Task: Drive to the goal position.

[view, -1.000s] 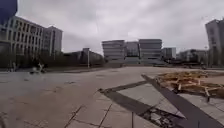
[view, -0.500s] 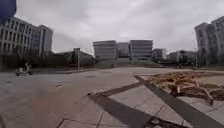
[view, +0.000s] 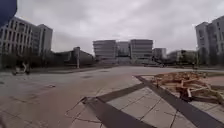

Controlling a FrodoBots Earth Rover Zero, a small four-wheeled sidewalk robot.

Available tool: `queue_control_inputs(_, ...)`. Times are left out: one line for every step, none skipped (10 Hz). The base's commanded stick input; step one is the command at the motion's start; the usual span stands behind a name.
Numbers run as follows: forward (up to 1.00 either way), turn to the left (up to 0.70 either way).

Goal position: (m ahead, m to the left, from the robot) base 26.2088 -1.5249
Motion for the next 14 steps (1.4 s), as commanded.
queue_control_inputs(0.7,0.0)
queue_control_inputs(0.7,0.0)
queue_control_inputs(0.7,0.0)
queue_control_inputs(0.7,0.0)
queue_control_inputs(0.7,-0.06)
queue_control_inputs(0.7,-0.14)
queue_control_inputs(0.7,-0.31)
queue_control_inputs(0.7,-0.31)
queue_control_inputs(0.7,-0.32)
queue_control_inputs(0.7,-0.32)
queue_control_inputs(0.7,-0.31)
queue_control_inputs(0.7,-0.18)
queue_control_inputs(0.7,-0.04)
queue_control_inputs(0.7,0.0)
